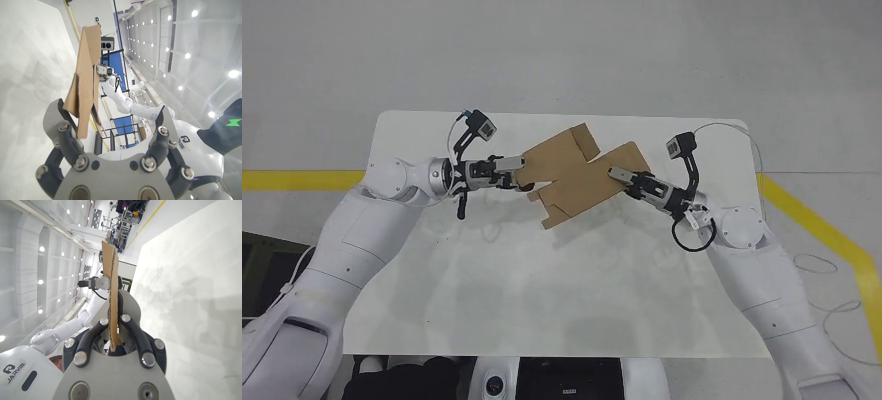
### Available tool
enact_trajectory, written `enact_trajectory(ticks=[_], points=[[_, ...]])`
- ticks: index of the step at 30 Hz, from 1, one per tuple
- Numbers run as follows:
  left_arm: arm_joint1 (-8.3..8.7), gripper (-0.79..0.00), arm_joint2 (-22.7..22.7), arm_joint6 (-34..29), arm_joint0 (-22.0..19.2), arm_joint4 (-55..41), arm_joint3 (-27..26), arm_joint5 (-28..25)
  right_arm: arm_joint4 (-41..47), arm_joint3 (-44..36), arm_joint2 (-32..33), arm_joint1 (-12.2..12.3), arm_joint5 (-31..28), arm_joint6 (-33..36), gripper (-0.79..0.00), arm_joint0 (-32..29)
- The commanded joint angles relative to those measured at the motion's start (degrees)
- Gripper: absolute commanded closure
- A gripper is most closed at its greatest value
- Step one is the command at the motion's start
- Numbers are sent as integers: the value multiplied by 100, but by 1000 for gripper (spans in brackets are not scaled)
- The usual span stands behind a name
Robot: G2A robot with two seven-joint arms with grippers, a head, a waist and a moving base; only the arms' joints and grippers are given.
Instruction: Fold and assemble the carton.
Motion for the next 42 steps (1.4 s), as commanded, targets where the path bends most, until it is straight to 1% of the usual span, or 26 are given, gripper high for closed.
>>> enact_trajectory(ticks=[1,12,16,20,25,28,41,42], points=[[2,-785,-41,-34,18,39,-20,74,-46,-3,29,2,-26,-58,0,-35],[39,-785,-402,-297,200,81,-399,250,-423,-69,83,4,188,-279,0,-126],[64,-785,-562,-422,298,88,-584,232,-490,-82,79,-4,196,-293,0,-134],[67,-785,-685,-247,383,196,-681,149,-498,-96,27,-22,155,-219,0,-102],[27,-785,-729,182,431,335,-650,180,-482,-75,-8,-44,132,-175,0,-56],[0,-785,-743,314,426,348,-593,273,-462,-89,-2,-49,118,-142,0,-44],[-107,-785,-758,436,412,478,-411,471,-454,-123,8,-75,58,-111,0,-49],[-114,-770,-758,423,413,494,-402,478,-454,-123,10,-76,59,-106,0,-49]])
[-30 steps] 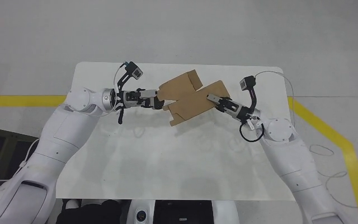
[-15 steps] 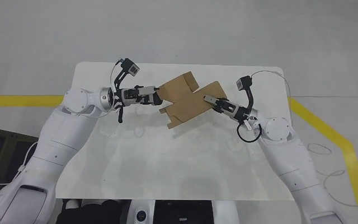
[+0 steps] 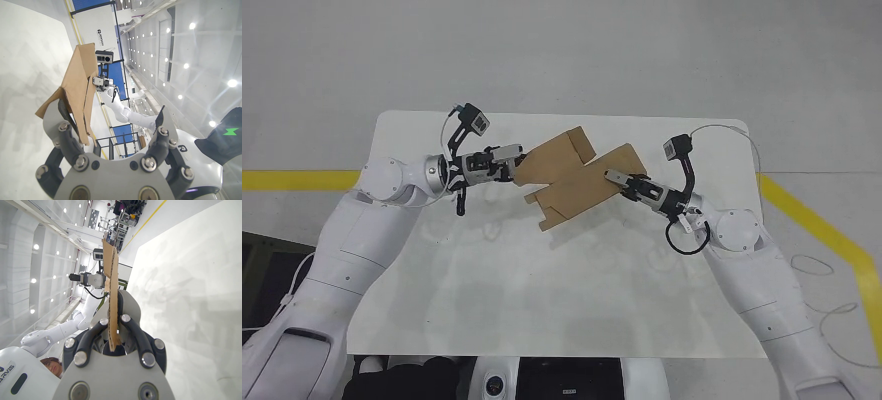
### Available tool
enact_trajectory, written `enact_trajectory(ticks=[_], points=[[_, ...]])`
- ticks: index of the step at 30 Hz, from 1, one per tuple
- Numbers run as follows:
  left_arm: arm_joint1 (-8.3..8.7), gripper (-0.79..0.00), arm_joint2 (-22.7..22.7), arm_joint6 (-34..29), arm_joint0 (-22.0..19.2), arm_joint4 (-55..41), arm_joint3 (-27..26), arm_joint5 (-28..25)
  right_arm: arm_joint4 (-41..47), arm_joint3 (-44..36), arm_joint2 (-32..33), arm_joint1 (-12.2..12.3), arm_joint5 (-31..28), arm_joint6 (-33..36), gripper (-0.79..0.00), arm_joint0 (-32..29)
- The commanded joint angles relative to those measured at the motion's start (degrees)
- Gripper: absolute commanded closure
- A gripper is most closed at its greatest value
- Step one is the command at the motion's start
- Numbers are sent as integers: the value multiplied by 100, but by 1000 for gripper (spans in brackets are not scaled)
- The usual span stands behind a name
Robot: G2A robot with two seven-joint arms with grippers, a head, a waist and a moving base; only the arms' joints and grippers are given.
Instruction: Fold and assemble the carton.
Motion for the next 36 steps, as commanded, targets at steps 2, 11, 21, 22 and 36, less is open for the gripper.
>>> enact_trajectory(ticks=[2,11,21,22,36], points=[[-19,-668,-4,-35,7,31,18,-2,-6,-2,6,-4,1,-6,0,-6],[-60,-511,-40,-2,26,282,121,46,-69,-21,30,-13,42,-43,0,-33],[-110,-308,1,60,25,692,177,145,-130,-24,42,-23,77,-53,0,-55],[-116,-286,1,71,25,716,180,153,-133,-23,42,-25,76,-54,0,-56],[-198,-74,54,77,-5,993,289,273,-188,-22,73,-38,80,-70,0,-78]])
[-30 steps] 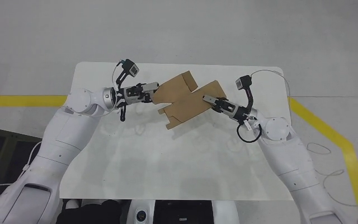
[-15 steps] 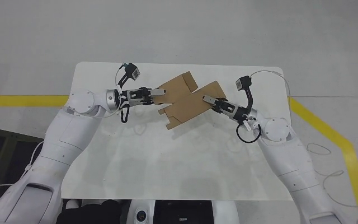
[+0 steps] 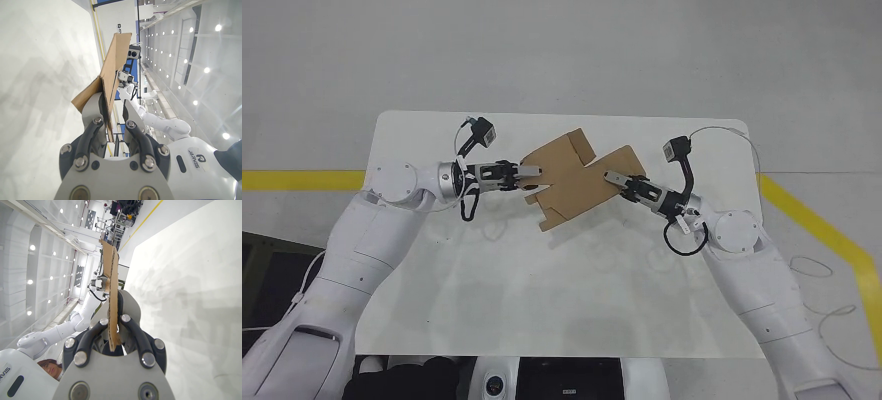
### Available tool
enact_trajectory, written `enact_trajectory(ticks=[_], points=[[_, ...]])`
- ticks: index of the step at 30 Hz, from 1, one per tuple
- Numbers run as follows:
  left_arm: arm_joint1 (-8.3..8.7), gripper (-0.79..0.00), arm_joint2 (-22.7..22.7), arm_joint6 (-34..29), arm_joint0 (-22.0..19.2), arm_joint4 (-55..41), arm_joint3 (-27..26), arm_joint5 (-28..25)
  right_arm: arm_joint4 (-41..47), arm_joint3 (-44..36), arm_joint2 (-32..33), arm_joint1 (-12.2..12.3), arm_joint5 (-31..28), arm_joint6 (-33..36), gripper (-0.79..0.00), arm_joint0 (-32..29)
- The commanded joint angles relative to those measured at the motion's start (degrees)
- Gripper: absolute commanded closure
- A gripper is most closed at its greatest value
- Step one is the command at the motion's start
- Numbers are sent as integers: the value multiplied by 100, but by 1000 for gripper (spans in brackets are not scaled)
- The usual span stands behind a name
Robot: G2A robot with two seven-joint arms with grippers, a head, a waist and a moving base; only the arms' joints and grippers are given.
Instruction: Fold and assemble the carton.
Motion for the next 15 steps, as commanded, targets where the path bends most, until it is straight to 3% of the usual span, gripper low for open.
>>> enact_trajectory(ticks=[1,5,7,8,15], points=[[-10,-37,-1,2,-5,10,15,16,-5,-6,7,-1,-1,-8,0,-8],[-30,0,-14,-3,-16,22,48,45,-22,-19,21,-3,19,-16,0,-16],[-40,0,-21,-18,-17,11,59,60,-27,-19,30,-4,42,-27,-342,-21],[-44,0,-31,-27,-19,-11,59,63,-16,-4,35,-4,62,-24,-785,-23],[-33,0,-225,-179,5,-149,-125,-22,-142,27,462,92,125,-69,-785,-202]])
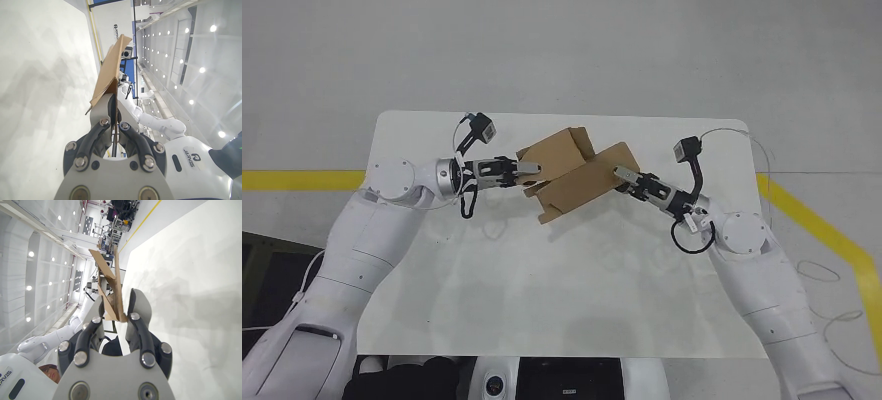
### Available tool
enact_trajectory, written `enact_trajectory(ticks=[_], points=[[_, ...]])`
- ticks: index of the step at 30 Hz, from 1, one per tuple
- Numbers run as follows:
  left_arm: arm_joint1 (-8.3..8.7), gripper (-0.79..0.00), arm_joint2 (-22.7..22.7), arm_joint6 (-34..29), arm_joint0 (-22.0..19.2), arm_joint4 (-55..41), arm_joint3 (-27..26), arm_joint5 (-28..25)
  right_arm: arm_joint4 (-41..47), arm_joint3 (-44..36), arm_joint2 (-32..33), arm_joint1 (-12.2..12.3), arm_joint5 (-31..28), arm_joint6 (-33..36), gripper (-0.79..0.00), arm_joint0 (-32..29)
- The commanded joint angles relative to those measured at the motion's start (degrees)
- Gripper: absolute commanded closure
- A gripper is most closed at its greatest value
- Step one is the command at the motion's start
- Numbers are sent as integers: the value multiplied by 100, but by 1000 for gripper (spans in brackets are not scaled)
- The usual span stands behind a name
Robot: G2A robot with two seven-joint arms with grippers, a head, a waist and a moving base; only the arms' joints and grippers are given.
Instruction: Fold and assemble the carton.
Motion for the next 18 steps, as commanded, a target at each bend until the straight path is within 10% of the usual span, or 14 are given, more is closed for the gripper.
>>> enact_trajectory(ticks=[1,9,14,18], points=[[15,0,-63,-22,23,61,-82,-78,-72,-120,168,41,-4,-8,-785,-108],[97,0,-253,-30,294,680,-616,-444,529,-680,452,160,-467,1327,-785,-235],[135,0,-317,-3,455,1045,-861,-585,707,-678,311,173,-503,2087,-499,47],[152,0,-372,91,532,1209,-971,-606,346,-665,333,198,-315,1999,-508,150]])
